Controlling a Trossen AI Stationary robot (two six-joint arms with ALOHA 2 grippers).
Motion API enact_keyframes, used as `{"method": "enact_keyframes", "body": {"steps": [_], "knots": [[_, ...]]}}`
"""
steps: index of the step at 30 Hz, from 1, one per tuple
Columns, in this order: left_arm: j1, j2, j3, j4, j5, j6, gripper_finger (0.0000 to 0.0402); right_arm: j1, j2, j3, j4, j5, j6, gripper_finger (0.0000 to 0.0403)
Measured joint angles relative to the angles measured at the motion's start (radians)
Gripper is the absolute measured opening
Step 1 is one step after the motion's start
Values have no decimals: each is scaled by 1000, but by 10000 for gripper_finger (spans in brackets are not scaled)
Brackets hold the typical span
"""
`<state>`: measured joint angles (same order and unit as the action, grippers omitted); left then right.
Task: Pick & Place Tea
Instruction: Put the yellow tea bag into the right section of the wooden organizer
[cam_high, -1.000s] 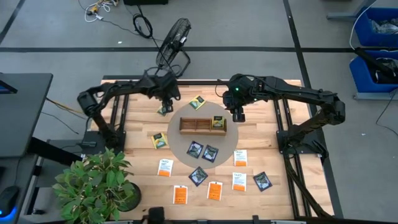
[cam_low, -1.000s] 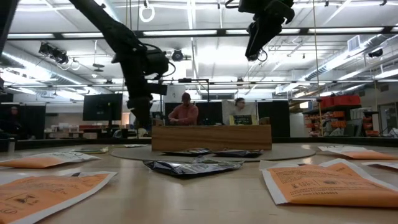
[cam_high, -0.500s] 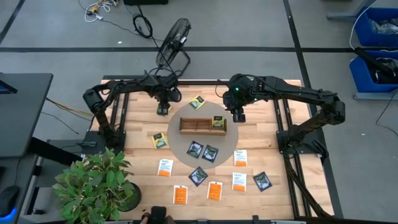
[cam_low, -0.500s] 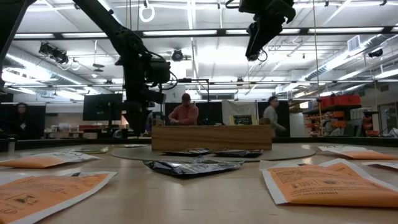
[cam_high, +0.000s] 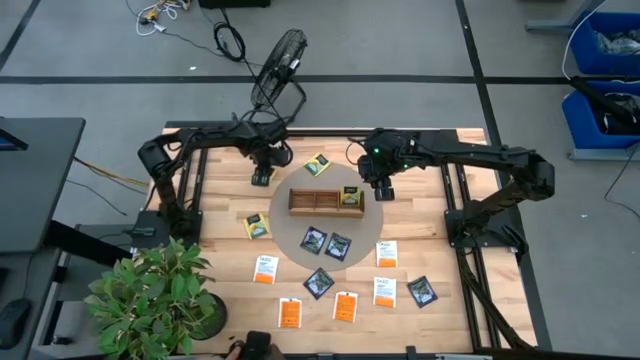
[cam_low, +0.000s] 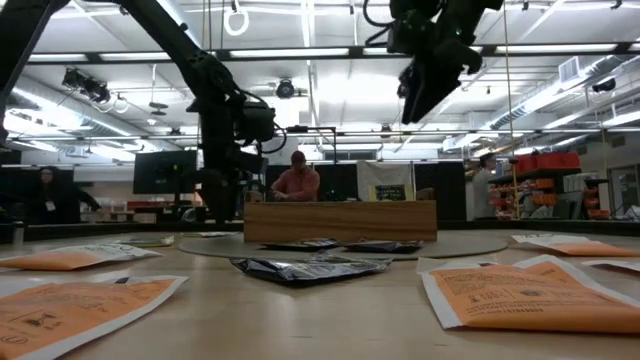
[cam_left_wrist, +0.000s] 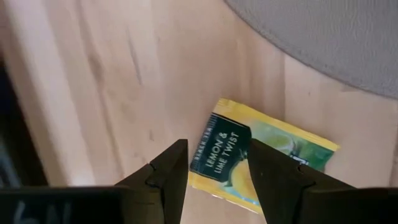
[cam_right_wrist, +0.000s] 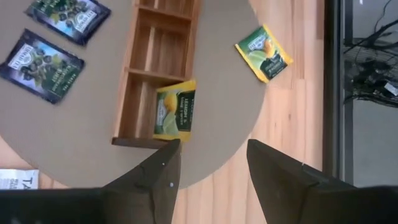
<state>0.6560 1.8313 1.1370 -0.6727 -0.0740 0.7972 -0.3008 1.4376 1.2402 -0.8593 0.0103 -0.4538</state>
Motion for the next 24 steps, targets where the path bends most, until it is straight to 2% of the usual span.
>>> {"method": "enact_keyframes", "body": {"steps": [7, 15, 19, 24], "knots": [[3, 73, 6, -6, 1, 26, 170, 0, 0, -11, 16, -1, -11, 194], [3, 87, 3, 12, 4, 55, 160, 0, 0, -11, 47, -1, -22, 194], [3, 88, 2, 21, 10, 64, 122, 0, 0, -11, 60, -1, -26, 194], [4, 90, 1, 25, 39, 64, 48, 0, -1, -11, 64, -1, -26, 194]]}}
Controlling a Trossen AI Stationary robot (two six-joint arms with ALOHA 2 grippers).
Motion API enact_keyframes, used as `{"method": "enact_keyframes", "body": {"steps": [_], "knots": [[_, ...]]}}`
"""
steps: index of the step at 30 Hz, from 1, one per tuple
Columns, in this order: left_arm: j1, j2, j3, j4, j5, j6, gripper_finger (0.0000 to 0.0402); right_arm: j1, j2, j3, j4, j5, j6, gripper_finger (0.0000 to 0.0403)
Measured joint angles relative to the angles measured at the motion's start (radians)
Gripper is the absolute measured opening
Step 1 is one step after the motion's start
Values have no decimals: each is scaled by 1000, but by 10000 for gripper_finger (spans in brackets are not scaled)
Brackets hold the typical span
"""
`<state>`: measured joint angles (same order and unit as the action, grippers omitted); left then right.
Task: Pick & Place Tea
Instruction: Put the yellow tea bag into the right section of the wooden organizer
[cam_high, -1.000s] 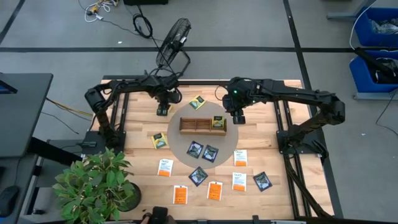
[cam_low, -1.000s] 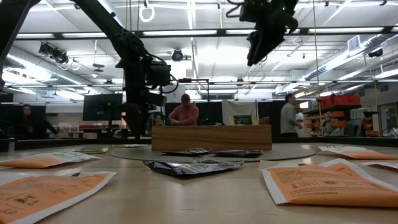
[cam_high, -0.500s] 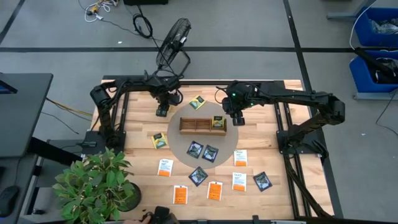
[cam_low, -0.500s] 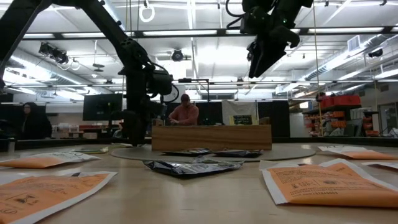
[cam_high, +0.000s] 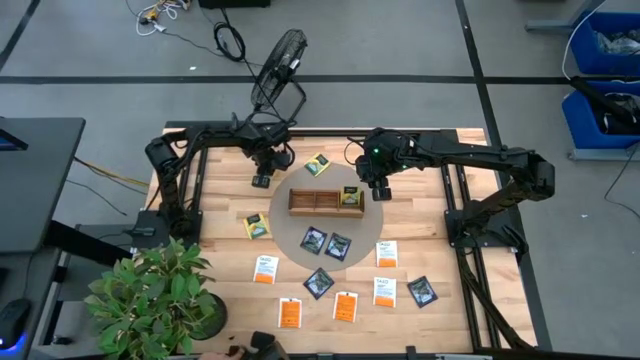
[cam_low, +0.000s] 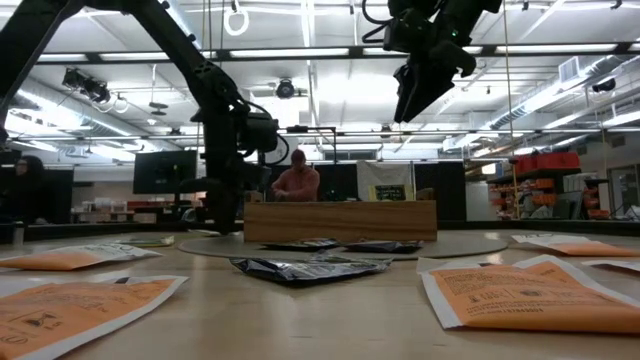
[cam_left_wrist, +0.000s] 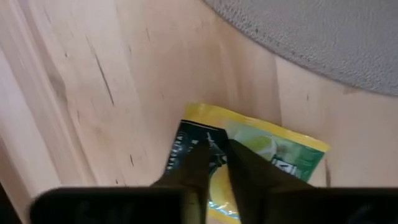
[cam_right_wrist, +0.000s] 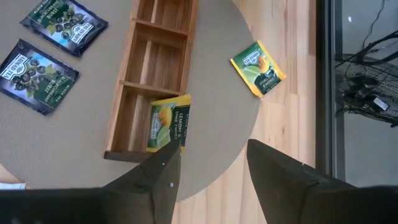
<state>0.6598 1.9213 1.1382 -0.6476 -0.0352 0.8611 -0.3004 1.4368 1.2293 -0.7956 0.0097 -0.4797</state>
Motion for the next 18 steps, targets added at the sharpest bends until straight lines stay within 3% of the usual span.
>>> {"method": "enact_keyframes", "body": {"steps": [3, 9, 14, 18], "knots": [[0, 1, 0, 4, 21, -1, 9, 0, 0, 0, 0, 0, 4, 194], [-2, -6, 5, 5, 15, -41, 4, 0, 0, 1, 8, 0, 12, 194], [-4, -29, 48, -29, -12, -210, 24, 0, -1, 1, 9, 0, 14, 194], [-2, -67, 60, -40, -16, -230, 57, 0, -1, 1, 9, 0, 27, 194]]}}
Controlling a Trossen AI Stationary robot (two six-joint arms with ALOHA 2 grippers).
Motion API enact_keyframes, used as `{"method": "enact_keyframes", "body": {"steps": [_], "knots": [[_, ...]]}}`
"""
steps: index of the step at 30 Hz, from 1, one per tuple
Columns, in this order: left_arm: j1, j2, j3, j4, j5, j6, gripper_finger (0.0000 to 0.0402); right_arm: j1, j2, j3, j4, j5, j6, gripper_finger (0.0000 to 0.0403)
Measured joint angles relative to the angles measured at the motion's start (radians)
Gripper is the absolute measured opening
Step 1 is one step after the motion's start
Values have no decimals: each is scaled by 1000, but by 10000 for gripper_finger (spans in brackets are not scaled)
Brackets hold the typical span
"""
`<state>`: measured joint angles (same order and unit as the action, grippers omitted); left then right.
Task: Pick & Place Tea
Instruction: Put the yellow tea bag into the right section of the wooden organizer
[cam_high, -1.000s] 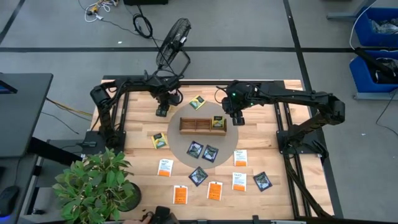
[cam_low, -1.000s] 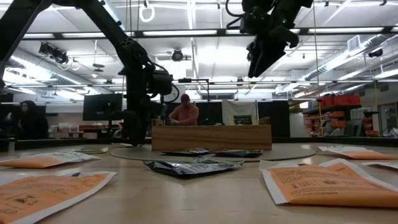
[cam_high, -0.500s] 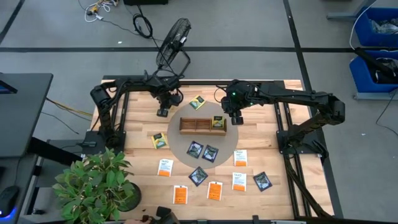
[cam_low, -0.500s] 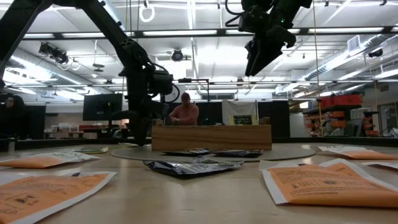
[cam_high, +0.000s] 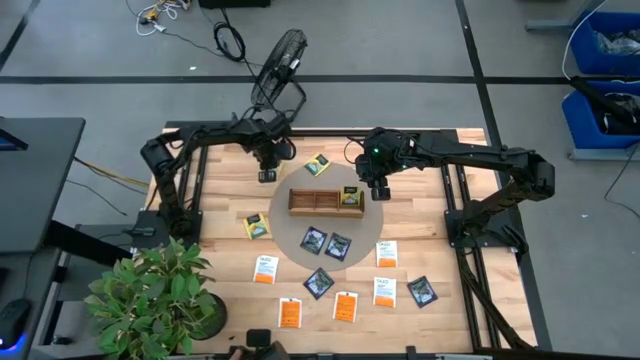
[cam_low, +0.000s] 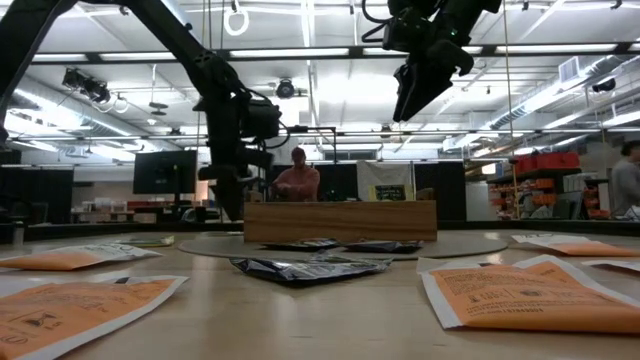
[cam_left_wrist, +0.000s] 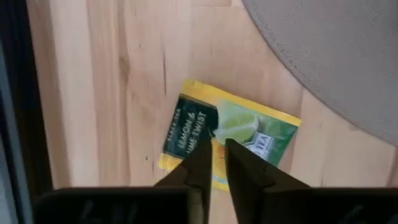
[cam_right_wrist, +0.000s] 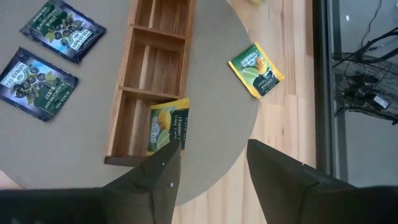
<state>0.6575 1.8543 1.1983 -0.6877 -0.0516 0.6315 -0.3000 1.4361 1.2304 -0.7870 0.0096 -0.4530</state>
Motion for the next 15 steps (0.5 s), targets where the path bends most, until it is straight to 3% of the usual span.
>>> {"method": "enact_keyframes", "body": {"steps": [15], "knots": [[46, -12, -9, 3, 6, 40, 230, 0, 0, 0, -2, -3, 0, 194]]}}
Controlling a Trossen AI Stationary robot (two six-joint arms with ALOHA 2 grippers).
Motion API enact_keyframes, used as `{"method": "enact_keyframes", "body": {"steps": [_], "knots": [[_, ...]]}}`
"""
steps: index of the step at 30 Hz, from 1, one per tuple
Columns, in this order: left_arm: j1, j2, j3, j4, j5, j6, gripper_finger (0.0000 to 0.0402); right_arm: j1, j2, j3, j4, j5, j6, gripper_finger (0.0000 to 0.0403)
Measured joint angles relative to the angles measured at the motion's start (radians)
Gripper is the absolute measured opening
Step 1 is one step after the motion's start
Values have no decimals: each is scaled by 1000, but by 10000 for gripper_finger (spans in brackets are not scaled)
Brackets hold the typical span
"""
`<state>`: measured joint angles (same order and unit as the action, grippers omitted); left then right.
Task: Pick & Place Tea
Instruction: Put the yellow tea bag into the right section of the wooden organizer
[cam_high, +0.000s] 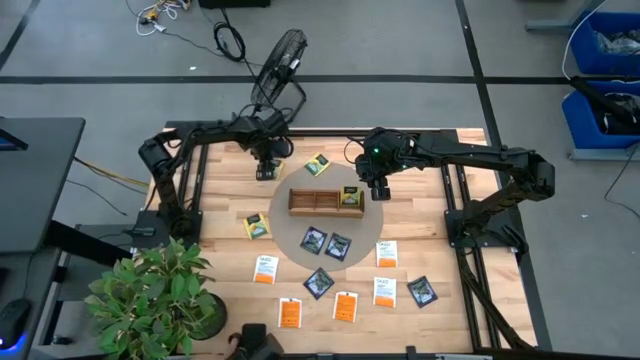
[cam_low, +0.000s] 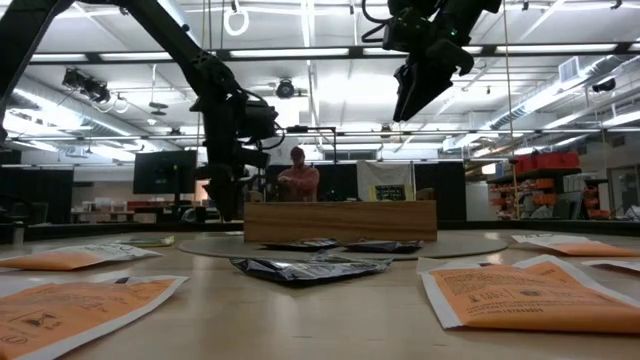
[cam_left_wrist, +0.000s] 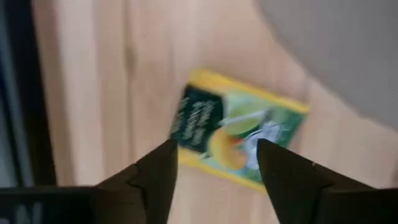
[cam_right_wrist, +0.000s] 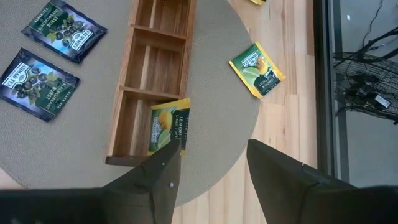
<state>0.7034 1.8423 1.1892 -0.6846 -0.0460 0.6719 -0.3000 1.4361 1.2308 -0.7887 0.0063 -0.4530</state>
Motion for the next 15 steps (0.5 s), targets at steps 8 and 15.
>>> {"method": "enact_keyframes", "body": {"steps": [8, 15], "knots": [[72, 4, 0, 7, 66, 52, 255, 0, 0, 0, -1, 0, 0, 194], [69, 5, 0, 43, 109, 168, 251, 0, 0, 0, 0, 0, 0, 194]]}}
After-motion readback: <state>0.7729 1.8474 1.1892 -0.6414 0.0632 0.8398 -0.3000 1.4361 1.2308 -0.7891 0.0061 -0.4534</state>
